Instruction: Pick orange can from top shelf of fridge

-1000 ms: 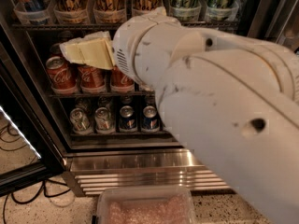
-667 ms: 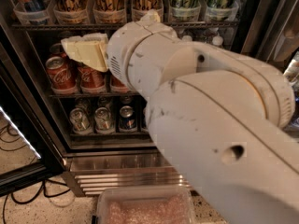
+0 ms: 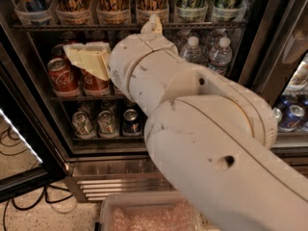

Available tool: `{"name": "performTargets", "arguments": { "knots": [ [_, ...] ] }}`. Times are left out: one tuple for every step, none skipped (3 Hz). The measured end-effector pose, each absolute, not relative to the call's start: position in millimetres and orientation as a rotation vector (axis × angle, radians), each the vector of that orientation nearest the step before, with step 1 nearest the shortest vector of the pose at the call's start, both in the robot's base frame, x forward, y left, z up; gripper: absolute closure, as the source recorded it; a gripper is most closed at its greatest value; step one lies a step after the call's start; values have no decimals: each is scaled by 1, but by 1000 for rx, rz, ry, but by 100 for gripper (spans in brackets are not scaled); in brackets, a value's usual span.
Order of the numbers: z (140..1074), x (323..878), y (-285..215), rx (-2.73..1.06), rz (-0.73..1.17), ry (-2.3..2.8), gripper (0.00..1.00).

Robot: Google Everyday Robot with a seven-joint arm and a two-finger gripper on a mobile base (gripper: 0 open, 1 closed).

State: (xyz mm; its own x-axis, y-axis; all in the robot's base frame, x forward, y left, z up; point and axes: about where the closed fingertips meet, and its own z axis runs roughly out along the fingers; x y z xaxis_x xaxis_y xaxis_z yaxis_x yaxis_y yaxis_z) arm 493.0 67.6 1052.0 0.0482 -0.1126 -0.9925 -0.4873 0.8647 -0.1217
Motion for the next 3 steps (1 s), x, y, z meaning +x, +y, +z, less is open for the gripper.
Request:
{"name": "performTargets", "arguments": {
  "knots": [
    [1042,502,67,-496,300,1500,11],
    [1031,513,70,-498,295,1497,14],
    [1034,510,76,-525,270,1492,28]
  ]
}}
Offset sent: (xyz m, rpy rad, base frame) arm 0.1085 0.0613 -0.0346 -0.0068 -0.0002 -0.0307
